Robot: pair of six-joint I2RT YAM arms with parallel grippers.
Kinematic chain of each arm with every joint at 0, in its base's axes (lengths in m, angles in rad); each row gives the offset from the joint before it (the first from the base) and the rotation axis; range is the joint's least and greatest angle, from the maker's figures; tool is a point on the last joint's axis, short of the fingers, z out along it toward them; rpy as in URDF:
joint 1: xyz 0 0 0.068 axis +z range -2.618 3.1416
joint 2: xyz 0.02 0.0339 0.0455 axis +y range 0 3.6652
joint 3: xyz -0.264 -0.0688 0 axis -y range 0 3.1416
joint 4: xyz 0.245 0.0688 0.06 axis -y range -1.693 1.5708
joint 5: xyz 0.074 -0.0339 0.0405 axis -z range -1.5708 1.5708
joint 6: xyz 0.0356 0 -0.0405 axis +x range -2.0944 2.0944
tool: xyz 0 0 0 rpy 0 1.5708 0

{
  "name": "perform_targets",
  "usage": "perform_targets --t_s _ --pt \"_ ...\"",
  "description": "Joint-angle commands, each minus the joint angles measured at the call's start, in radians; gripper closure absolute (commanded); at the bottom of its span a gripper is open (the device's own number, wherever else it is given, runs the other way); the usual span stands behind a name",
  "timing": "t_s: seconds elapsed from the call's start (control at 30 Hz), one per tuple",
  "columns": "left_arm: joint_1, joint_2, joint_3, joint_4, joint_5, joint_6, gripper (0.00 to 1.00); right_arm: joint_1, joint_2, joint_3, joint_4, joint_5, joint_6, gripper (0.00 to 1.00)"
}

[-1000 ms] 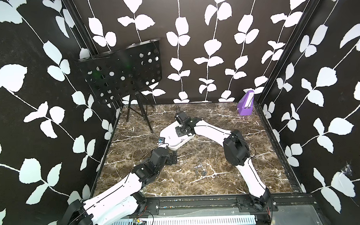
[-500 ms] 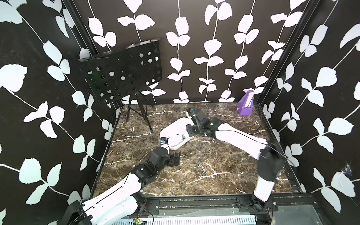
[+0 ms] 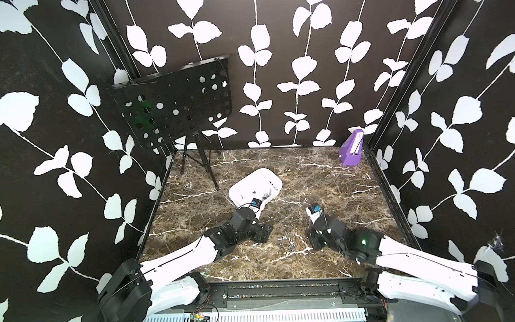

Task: Put the socket on the desktop into the storage box
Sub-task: Pick up the socket head from the center of the board.

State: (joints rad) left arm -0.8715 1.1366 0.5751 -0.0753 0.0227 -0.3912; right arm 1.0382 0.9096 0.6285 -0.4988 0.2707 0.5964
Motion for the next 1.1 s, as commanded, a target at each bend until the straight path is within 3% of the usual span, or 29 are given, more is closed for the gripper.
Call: perform_targets --t_s 0.0,0.2,0.57,1.07 --pt "-0.009 0.065 0.057 -0.03 0.028 0.01 0.18 0.056 -0.002 -0.082 0.046 0.052 0.116 0.66" --pt "-0.011 0.141 0.094 -0.062 0.015 -0.003 0.13 0.115 0.177 -0.072 0.165 0.059 0.131 0.68" --pt "-0.011 0.135 0.088 -0.074 -0.056 -0.038 0.09 0.117 0.456 0.018 0.313 0.08 0.113 0.68" --pt "-0.011 0.127 0.088 -0.083 -0.074 -0.047 0.08 0.115 0.599 0.122 0.274 0.132 0.106 0.73"
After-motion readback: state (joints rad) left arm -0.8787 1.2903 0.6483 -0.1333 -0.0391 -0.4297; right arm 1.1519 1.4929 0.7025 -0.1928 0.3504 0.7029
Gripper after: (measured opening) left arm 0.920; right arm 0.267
